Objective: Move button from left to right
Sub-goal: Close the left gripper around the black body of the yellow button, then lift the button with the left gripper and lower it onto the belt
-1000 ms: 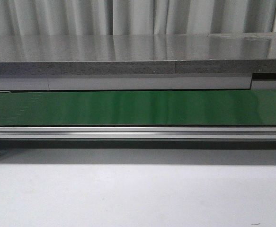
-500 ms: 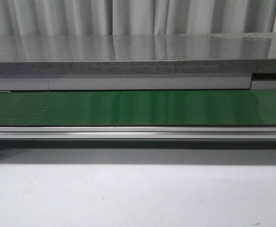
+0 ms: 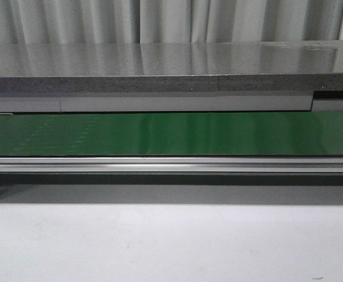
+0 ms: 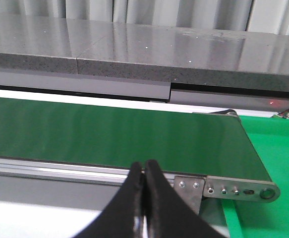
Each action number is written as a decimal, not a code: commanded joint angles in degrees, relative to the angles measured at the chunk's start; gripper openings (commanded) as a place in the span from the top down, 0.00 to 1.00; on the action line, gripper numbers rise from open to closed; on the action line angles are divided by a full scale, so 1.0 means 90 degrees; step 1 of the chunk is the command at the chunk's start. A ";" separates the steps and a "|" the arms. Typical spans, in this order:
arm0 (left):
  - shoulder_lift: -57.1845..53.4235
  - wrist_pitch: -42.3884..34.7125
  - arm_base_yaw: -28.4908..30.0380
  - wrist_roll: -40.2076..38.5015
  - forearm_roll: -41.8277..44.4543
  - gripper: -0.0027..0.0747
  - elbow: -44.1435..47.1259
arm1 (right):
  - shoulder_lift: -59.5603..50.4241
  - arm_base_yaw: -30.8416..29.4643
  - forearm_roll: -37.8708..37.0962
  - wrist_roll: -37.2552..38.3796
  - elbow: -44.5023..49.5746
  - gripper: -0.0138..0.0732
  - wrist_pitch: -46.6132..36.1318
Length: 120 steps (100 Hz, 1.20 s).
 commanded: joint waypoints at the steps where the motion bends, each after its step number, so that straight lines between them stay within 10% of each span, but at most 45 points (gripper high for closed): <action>1: 0.0398 -0.0569 0.0093 -0.0069 -0.0111 0.11 -0.0315 | -0.0114 0.0012 -0.0011 -0.0005 0.0006 0.92 -0.0479; 120: 0.3315 -0.0744 0.0081 0.0564 -0.0761 0.11 -0.1084 | -0.0114 0.0012 -0.0011 -0.0005 0.0006 0.92 -0.0479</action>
